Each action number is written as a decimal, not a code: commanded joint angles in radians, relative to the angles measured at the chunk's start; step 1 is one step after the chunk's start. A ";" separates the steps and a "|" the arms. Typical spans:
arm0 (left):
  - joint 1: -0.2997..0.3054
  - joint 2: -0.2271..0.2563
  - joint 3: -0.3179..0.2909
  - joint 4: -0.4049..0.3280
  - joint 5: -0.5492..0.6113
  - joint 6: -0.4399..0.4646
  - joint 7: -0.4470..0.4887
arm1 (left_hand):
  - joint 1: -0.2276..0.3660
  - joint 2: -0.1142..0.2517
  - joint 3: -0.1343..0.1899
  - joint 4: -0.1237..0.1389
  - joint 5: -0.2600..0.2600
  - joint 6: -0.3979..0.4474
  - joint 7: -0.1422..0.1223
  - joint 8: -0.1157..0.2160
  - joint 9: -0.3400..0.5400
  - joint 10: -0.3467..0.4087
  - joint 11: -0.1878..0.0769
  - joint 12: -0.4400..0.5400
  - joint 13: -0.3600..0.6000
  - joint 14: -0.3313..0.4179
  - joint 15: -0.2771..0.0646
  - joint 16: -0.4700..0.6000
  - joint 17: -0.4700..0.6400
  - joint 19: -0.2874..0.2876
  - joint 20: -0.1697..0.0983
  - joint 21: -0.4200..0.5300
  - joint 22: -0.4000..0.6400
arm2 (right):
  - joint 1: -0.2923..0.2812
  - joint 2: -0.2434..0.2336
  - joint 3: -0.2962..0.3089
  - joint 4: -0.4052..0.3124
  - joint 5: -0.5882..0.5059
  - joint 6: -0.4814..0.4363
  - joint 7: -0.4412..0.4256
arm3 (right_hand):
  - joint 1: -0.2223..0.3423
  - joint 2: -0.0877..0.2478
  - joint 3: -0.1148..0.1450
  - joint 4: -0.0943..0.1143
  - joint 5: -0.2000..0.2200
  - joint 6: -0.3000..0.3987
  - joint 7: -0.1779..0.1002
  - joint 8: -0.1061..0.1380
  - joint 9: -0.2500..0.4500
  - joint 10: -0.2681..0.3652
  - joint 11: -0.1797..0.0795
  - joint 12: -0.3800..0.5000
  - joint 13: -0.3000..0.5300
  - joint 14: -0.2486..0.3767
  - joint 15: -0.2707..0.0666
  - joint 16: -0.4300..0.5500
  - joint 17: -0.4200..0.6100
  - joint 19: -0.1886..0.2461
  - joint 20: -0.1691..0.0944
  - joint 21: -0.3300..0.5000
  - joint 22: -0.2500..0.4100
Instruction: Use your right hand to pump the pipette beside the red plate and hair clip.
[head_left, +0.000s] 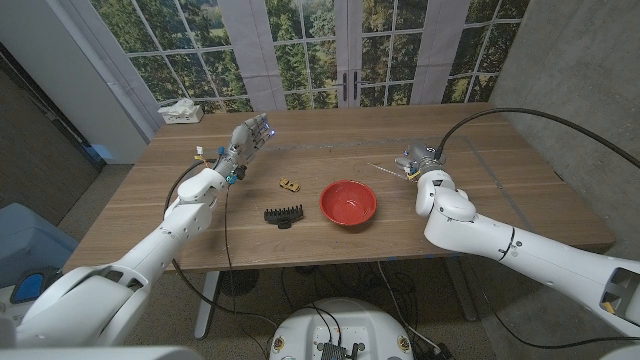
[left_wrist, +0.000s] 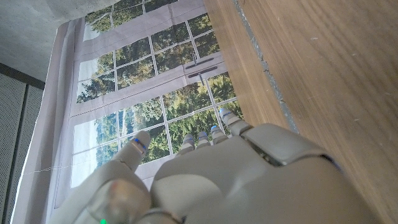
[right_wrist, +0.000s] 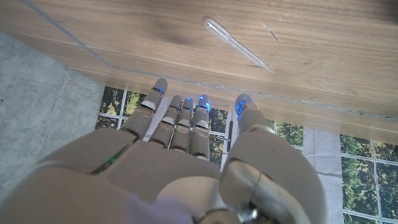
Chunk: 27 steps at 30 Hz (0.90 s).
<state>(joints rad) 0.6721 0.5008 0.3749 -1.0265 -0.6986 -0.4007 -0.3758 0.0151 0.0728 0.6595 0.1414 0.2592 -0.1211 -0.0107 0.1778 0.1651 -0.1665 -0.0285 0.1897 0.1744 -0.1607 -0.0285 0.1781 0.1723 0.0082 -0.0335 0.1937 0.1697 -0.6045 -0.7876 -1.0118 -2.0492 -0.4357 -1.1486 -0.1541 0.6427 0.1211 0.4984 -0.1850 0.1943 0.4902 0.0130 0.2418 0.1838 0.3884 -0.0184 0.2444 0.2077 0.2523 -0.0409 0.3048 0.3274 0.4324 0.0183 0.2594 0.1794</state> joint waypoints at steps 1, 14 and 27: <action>-0.009 -0.005 -0.002 0.018 -0.003 -0.004 -0.009 | 0.006 0.077 0.006 -0.004 0.004 0.004 0.001 0.003 0.005 -0.019 0.002 0.005 0.002 0.007 -0.001 0.004 0.002 0.007 -0.019 0.003 0.003 | 0.062 0.023 -0.091 0.044 -0.070 -0.053 0.039 | 0.029 -0.011 0.001 -0.008 -0.005 0.018 0.001 0.010 0.005 0.021 0.000 0.006 0.007 0.009 -0.024 0.006 0.004 0.016 0.003 0.001 0.001; -0.009 -0.004 -0.003 0.019 -0.003 -0.001 -0.009 | 0.006 0.078 0.006 -0.004 0.005 0.004 0.001 0.003 0.005 -0.019 0.001 0.004 0.002 0.008 -0.002 0.003 0.002 0.009 -0.021 0.003 0.003 | 0.123 0.051 -0.174 0.096 -0.103 -0.111 0.078 | 0.129 -0.046 -0.003 -0.005 -0.015 0.071 -0.008 0.020 0.005 0.055 -0.009 0.011 0.017 0.039 -0.043 0.023 0.009 0.040 -0.002 0.000 0.002; -0.004 -0.003 -0.002 0.008 -0.004 0.003 -0.008 | 0.006 0.078 0.006 -0.004 0.005 0.010 0.005 0.004 0.005 -0.016 0.005 0.005 0.002 0.009 0.000 0.003 0.003 0.010 -0.020 0.003 0.003 | 0.172 0.054 -0.249 0.133 -0.122 -0.126 0.105 | 0.191 -0.060 -0.027 0.004 -0.018 0.116 -0.014 0.024 0.006 0.106 -0.012 0.028 0.032 0.118 -0.072 0.079 0.041 0.090 -0.017 0.016 0.008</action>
<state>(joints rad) 0.6633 0.4964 0.3726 -1.0089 -0.7015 -0.4037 -0.3850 0.0150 0.0727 0.6595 0.1414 0.2592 -0.1158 -0.0053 0.1777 0.1651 -0.1665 -0.0285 0.1897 0.1743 -0.1553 -0.0339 0.1781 0.1724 0.0112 -0.0305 0.1937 0.1697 -0.4735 -0.7389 -1.1980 -1.9496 -0.5407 -1.2607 -0.0686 0.8188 0.0686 0.4775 -0.1810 0.1790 0.5904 0.0043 0.2590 0.1837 0.4808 -0.0322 0.2658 0.2350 0.3558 -0.0432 0.3742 0.3622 0.5090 -0.0016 0.2704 0.1843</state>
